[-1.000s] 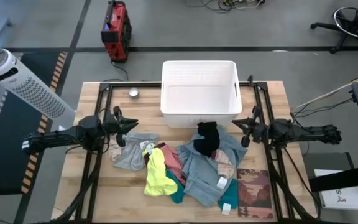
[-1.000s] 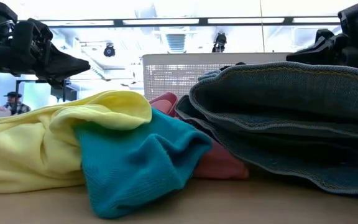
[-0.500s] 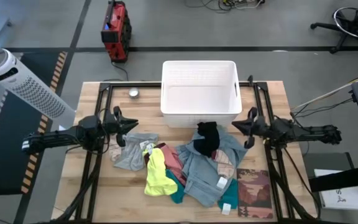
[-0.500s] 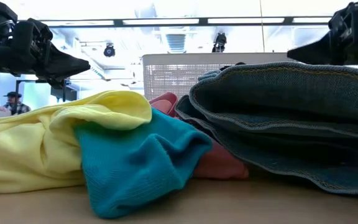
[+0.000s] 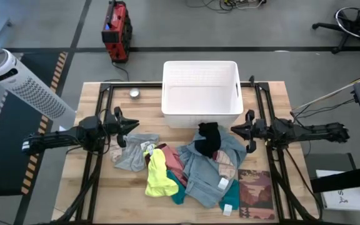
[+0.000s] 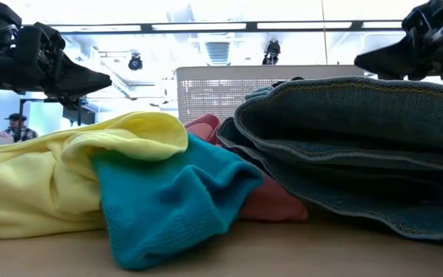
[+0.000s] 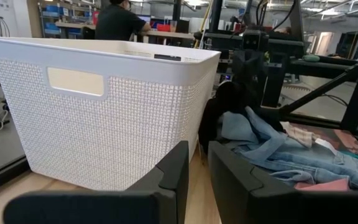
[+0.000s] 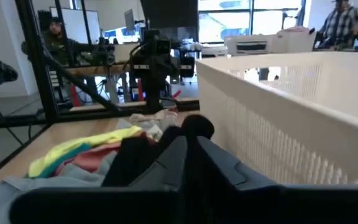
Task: Sort clothes
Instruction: Put the black shorts into the white bin
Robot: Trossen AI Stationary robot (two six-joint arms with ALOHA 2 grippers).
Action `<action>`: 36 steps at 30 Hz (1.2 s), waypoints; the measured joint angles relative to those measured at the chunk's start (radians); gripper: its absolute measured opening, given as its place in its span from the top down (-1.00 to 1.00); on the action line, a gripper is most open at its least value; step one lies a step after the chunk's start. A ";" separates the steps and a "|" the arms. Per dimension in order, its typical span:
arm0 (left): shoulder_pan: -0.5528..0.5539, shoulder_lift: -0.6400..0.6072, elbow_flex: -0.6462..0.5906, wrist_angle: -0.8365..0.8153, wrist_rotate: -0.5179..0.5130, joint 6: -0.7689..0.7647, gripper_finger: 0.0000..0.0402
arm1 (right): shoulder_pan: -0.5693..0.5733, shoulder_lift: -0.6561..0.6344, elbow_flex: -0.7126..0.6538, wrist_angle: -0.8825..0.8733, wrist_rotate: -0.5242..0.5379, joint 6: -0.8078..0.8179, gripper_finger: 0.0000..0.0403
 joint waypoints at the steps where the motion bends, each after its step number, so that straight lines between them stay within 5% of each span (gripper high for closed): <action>1: 0.000 0.000 0.000 0.000 0.000 0.000 0.75 | 0.003 0.026 0.015 0.002 0.000 0.002 0.78; 14: 0.000 0.039 0.000 -0.001 0.000 -0.052 0.75 | 0.093 0.416 0.257 -0.061 -0.001 0.044 0.11; 22: 0.000 0.095 0.000 -0.002 0.000 -0.038 0.75 | 0.161 0.690 0.506 -0.275 0.038 0.048 0.00; 31: 0.000 0.110 0.000 0.000 -0.027 0.036 0.75 | 0.256 0.971 0.808 -0.769 0.184 0.170 -0.04; 36: 0.000 0.109 0.000 0.007 -0.027 0.067 0.75 | 0.270 1.084 0.893 -0.843 0.228 0.258 -0.12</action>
